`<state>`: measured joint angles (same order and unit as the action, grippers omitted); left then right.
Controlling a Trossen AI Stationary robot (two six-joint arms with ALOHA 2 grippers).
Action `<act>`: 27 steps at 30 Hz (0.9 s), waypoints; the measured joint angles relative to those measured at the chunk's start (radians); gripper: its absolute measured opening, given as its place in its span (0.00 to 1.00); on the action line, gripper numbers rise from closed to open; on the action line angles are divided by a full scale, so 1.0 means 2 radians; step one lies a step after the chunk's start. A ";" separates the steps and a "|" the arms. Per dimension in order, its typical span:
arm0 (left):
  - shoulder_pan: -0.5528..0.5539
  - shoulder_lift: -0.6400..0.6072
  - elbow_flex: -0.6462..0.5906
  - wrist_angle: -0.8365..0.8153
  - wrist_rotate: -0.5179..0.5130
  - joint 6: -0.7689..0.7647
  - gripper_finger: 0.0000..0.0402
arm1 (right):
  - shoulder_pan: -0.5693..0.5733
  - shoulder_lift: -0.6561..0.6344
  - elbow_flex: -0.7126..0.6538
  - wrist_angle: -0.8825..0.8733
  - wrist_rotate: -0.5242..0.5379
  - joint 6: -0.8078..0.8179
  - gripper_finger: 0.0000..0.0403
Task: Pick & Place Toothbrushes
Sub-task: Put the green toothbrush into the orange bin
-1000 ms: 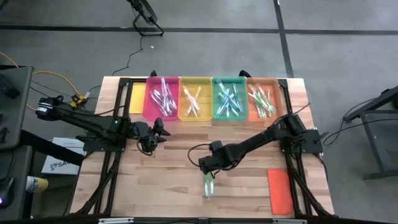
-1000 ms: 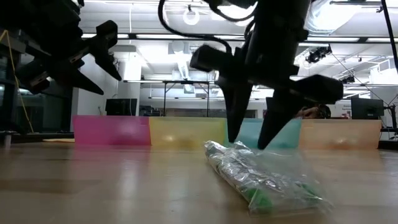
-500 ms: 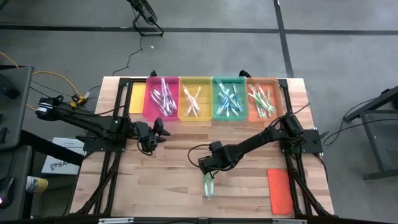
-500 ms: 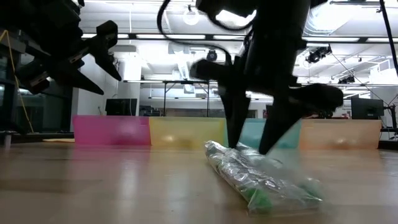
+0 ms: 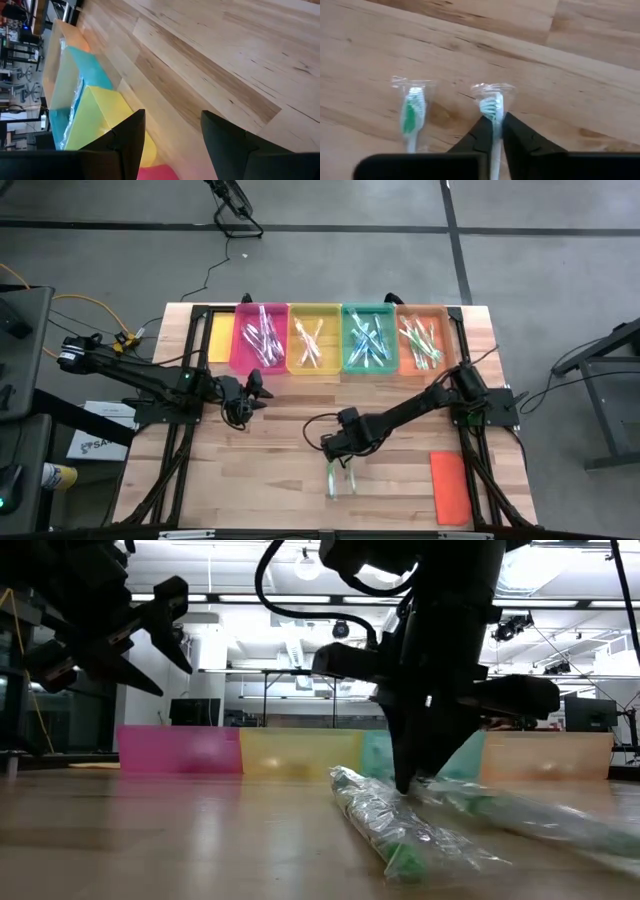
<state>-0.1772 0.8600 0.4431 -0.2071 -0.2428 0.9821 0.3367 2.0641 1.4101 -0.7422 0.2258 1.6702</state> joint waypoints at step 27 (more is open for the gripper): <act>0.000 0.005 0.000 -0.003 -0.002 0.009 0.46 | -0.337 -0.214 0.002 -0.393 0.201 -0.351 0.03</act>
<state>-0.1768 0.8707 0.4431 -0.2127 -0.2462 1.0004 -0.3367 1.6367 1.4147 -1.5288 0.6285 0.9675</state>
